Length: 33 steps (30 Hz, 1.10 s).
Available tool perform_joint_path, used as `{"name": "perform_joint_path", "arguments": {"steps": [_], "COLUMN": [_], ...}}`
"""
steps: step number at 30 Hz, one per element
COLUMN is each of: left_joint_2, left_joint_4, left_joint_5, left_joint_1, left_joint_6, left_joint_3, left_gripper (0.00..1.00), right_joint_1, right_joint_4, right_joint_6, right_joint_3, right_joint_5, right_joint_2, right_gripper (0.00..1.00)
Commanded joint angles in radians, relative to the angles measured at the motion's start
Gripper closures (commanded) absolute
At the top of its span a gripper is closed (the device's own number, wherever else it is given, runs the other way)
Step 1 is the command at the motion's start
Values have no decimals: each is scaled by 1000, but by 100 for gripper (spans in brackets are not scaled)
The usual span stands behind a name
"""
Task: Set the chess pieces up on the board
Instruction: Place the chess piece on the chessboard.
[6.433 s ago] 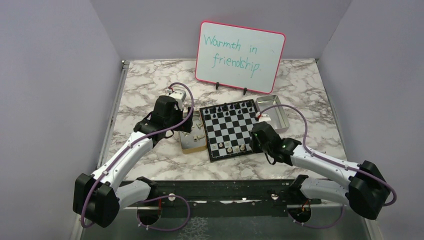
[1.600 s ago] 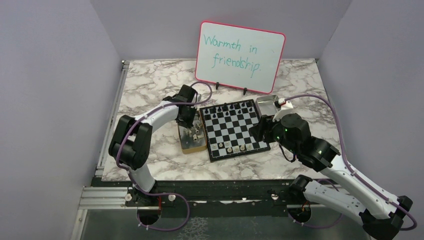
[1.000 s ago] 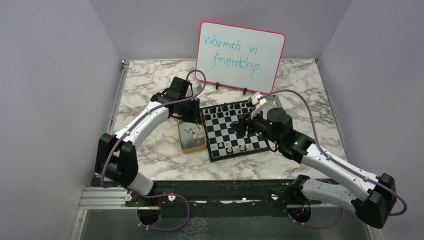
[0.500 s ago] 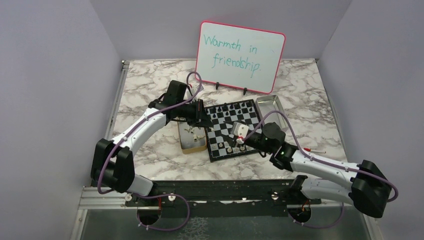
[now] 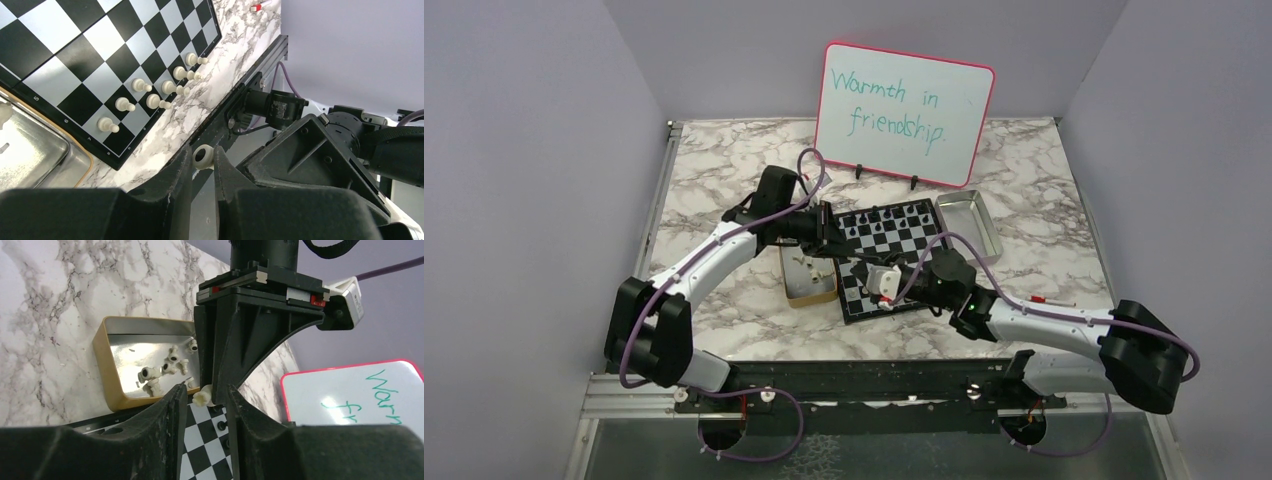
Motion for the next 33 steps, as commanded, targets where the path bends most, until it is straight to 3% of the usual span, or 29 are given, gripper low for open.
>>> {"name": "perform_joint_path", "arguments": {"steps": [1, 12, 21, 24, 27, 30, 33], "left_joint_2": [-46, -60, -74, -80, -96, -124, -131], "left_joint_4": [49, 87, 128, 161, 183, 221, 254], "left_joint_5": [38, 55, 77, 91, 81, 60, 46], "left_joint_1": [6, 6, 6, 6, 6, 11, 17], "left_joint_6": [-38, -103, -155, -185, -201, -222, -238], "left_joint_3": [-26, -54, -74, -89, -97, -111, -116], "left_gripper": [99, 99, 97, 94, 76, 65, 42], "right_joint_1": [13, 44, 52, 52, 52, 52, 52], "right_joint_4": [87, 94, 169, 166, 175, 169, 109], "right_joint_6": [-40, -94, -102, -89, -54, 12, 120], "right_joint_3": [11, 1, -39, -41, -41, -37, -16], "right_joint_5": [20, 96, 169, 186, 215, 257, 333], "right_joint_2": [27, 63, 57, 53, 51, 36, 8], "right_gripper": [63, 65, 98, 99, 99, 99, 99]}}
